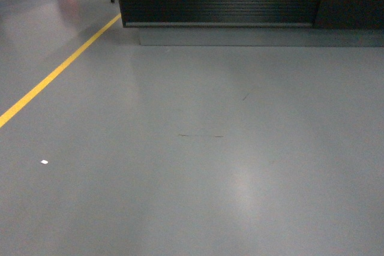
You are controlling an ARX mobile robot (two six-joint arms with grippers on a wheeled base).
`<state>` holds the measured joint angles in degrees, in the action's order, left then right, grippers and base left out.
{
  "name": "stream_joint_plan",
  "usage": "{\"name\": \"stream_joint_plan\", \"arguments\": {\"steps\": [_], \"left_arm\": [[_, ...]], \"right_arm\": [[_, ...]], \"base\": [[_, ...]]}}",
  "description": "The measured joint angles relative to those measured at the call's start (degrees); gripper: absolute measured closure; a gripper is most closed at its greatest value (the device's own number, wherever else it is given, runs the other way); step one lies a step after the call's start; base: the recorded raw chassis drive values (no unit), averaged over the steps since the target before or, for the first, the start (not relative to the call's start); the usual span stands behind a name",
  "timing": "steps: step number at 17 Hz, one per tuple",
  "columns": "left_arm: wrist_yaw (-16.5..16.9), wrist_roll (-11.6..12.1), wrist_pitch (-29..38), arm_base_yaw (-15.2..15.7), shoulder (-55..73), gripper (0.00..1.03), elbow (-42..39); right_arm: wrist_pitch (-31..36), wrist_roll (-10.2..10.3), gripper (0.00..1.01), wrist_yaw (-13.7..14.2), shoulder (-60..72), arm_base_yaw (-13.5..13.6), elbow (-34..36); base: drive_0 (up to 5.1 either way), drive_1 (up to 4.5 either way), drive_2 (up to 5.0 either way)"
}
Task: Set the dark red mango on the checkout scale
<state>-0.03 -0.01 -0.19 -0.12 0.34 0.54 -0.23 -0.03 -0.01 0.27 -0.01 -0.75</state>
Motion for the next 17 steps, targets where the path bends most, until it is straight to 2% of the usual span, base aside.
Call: {"name": "stream_joint_plan", "arguments": {"steps": [17], "left_arm": [[0.0, 0.0, 0.0, 0.0, 0.0, 0.05, 0.0]], "right_arm": [[0.0, -0.02, 0.03, 0.0, 0.0, 0.0, 0.0]], "base": [[0.0, 0.0, 0.0]]}}
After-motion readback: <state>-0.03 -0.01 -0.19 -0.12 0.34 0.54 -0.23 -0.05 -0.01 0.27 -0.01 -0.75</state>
